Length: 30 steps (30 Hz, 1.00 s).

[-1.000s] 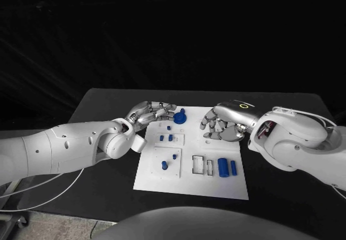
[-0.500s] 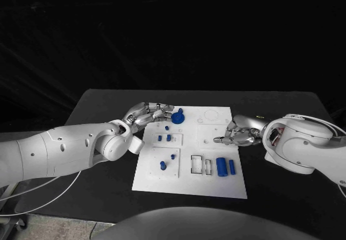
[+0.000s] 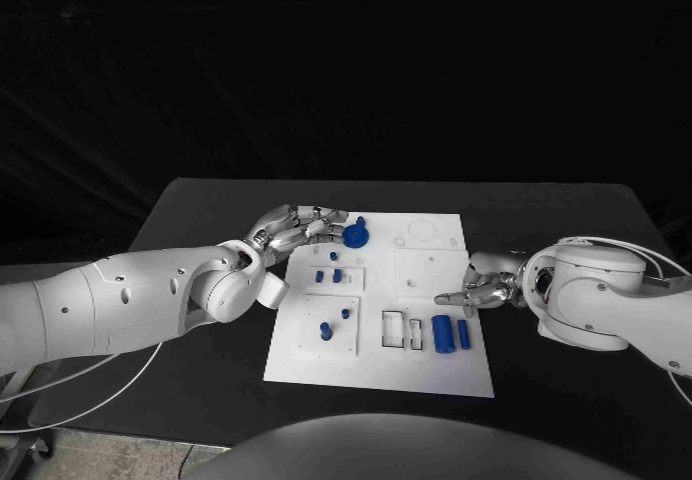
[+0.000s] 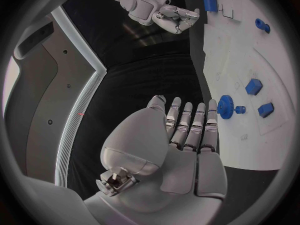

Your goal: Assemble the parts on the task board

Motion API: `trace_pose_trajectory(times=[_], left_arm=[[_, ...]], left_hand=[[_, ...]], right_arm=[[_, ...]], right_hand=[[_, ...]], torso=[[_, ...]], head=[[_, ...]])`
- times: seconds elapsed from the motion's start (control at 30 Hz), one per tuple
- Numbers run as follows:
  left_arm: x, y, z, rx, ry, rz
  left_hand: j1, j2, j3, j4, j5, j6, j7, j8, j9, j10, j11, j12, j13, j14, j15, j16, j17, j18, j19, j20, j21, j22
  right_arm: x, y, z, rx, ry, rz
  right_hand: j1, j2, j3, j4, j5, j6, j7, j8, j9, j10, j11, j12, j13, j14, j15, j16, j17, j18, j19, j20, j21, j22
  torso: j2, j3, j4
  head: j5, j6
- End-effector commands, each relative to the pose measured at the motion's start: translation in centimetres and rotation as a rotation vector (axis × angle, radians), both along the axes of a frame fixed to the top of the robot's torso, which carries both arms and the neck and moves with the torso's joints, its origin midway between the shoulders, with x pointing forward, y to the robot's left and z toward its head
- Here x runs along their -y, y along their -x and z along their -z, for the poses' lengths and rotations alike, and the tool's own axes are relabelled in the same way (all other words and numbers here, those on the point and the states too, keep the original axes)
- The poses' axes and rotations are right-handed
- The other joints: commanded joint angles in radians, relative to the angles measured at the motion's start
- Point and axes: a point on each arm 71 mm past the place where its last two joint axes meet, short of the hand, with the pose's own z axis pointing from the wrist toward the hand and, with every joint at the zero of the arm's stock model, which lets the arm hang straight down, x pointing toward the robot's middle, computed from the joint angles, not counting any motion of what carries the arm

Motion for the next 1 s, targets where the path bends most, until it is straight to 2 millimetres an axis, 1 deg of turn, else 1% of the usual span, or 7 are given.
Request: trace_pose_trajectory(times=[0.03, 0.13, 0.33, 0.47, 0.67, 0.83, 1.0], left_arm=[[0.2, 0.1, -0.1, 0.009, 0.017, 0.011], [0.2, 0.1, -0.1, 0.008, 0.017, 0.011], [0.2, 0.1, 0.0, 0.007, 0.016, 0.011], [0.2, 0.1, 0.0, 0.006, 0.016, 0.011], [0.2, 0.1, 0.0, 0.005, 0.016, 0.013], [0.2, 0.0, 0.0, 0.003, 0.016, 0.014], [0.2, 0.0, 0.1, 0.0, 0.015, 0.016]], left_hand=[[0.009, -0.002, 0.006, 0.001, 0.004, -0.007, 0.0, 0.005, 0.001, -0.001, 0.003, -0.002, 0.0, 0.005, -0.001, 0.002, 0.001, -0.001, 0.007, 0.001, 0.004, -0.001], [0.01, -0.002, 0.007, 0.001, 0.005, -0.007, -0.001, 0.005, 0.0, -0.001, 0.003, -0.002, 0.0, 0.004, -0.001, 0.002, 0.0, -0.001, 0.007, 0.0, 0.004, -0.001], [0.01, -0.002, 0.007, 0.001, 0.005, -0.007, -0.001, 0.005, 0.0, -0.001, 0.003, -0.002, 0.0, 0.004, -0.001, 0.002, 0.0, -0.001, 0.007, 0.0, 0.004, -0.001], [0.01, -0.002, 0.007, 0.001, 0.005, -0.007, -0.001, 0.005, 0.0, -0.001, 0.003, -0.002, 0.0, 0.004, -0.001, 0.002, 0.0, -0.001, 0.007, 0.0, 0.004, -0.001], [0.01, -0.002, 0.007, 0.001, 0.005, -0.007, -0.001, 0.005, 0.0, -0.001, 0.003, -0.002, 0.0, 0.004, -0.001, 0.002, 0.0, -0.001, 0.007, 0.0, 0.004, -0.001], [0.01, -0.002, 0.007, 0.001, 0.005, -0.007, -0.001, 0.005, 0.0, -0.001, 0.003, -0.002, 0.0, 0.004, -0.001, 0.002, 0.0, -0.001, 0.007, 0.0, 0.004, -0.001], [0.012, -0.002, 0.008, 0.001, 0.005, -0.008, 0.0, 0.005, 0.0, -0.001, 0.004, -0.002, 0.0, 0.004, -0.001, 0.002, 0.0, -0.001, 0.008, 0.0, 0.004, -0.001]], right_arm=[[0.2, 0.3, 0.6, -0.066, 0.038, 0.017], [0.0, 0.4, 0.7, -0.072, 0.033, 0.017], [-0.4, 0.6, 0.9, -0.068, 0.017, 0.012], [-0.7, 0.7, 0.9, -0.067, 0.016, 0.004], [-1.0, 1.0, 1.3, -0.066, 0.028, -0.011], [-1.3, 1.2, 1.6, -0.057, 0.031, -0.019], [-1.7, 1.1, 1.7, -0.032, 0.048, -0.038]], right_hand=[[-0.009, -0.001, -0.005, -0.002, -0.002, 0.0, 0.006, -0.008, -0.002, 0.103, -0.001, 0.004, 0.263, 0.108, -0.005, 0.003, 0.263, -0.016, 0.044, -0.005, 0.0, 0.206], [0.0, -0.004, -0.003, -0.005, 0.002, 0.0, 0.008, -0.02, -0.006, 0.103, 0.001, 0.004, 0.263, 0.108, -0.004, 0.003, 0.263, -0.015, 0.04, -0.005, -0.006, 0.204], [0.039, -0.023, 0.006, -0.011, 0.024, -0.014, 0.017, -0.058, -0.016, 0.103, 0.009, 0.004, 0.263, 0.108, 0.001, 0.003, 0.263, -0.009, 0.026, -0.001, -0.031, 0.196], [0.047, -0.028, 0.007, -0.014, 0.023, -0.014, 0.018, -0.062, -0.017, 0.103, 0.009, 0.004, 0.263, 0.108, 0.001, 0.003, 0.263, -0.009, 0.025, 0.0, -0.031, 0.195], [0.056, -0.035, 0.008, -0.014, 0.017, -0.009, 0.018, -0.065, -0.015, 0.103, 0.01, 0.004, 0.263, 0.108, 0.002, 0.003, 0.263, -0.009, 0.025, 0.001, -0.027, 0.196], [0.058, -0.04, 0.007, -0.008, -0.006, -0.001, 0.017, -0.068, -0.011, 0.103, 0.009, 0.004, 0.263, 0.108, 0.002, 0.003, 0.263, -0.009, 0.024, 0.002, -0.024, 0.196], [0.061, -0.047, 0.008, -0.006, -0.036, 0.011, 0.014, -0.067, 0.0, 0.103, 0.007, 0.004, 0.263, 0.108, 0.001, 0.003, 0.263, -0.009, 0.024, 0.001, -0.019, 0.197]], torso=[[0.0, 0.0002, -0.0001], [0.0, 0.0002, -0.0005], [0.001, 0.0003, -0.001], [0.001, 0.0, -0.0003], [0.0, -0.0003, -0.0004], [0.0, 0.0005, -0.0002], [0.0, -0.0002, -0.0001]], head=[[0.001, 0.0], [0.002, 0.0], [0.001, 0.0], [-0.003, 0.0], [-0.003, 0.0], [-0.002, 0.0], [-0.003, 0.0]])
